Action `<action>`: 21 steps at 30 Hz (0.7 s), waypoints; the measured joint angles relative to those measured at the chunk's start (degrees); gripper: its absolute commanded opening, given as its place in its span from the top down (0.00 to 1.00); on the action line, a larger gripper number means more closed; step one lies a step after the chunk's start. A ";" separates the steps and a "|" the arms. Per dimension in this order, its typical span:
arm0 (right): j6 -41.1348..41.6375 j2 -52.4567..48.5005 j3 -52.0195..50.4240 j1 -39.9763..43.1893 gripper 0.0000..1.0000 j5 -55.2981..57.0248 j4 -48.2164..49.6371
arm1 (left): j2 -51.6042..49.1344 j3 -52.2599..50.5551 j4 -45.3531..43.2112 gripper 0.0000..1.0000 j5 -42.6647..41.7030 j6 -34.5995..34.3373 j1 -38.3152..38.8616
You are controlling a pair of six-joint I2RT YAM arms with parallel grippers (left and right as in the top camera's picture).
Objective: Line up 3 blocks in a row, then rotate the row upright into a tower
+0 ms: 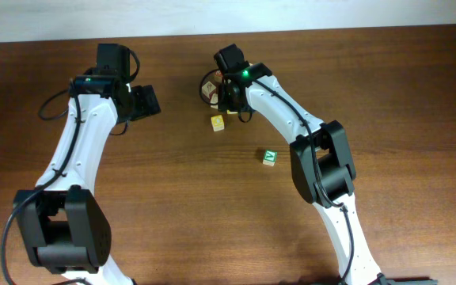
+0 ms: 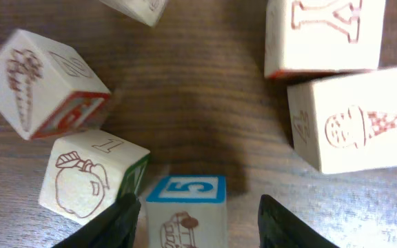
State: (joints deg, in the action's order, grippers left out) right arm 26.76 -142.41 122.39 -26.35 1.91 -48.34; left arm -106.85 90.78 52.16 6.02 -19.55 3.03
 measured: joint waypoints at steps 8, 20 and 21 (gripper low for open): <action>-1.99 0.02 0.00 0.00 0.73 0.02 0.55 | 0.00 0.00 0.57 0.01 0.00 0.00 0.00; -2.29 2.47 0.04 0.00 0.73 -0.92 -12.46 | 0.00 0.00 0.96 0.01 0.02 0.00 0.00; -2.60 3.61 0.02 0.00 0.73 -1.62 -14.97 | 0.00 0.00 0.98 0.01 0.00 0.00 0.00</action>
State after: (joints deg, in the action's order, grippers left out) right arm 24.16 -138.80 122.41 -26.35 0.30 -63.31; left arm -106.85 90.78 53.15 6.02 -19.55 3.03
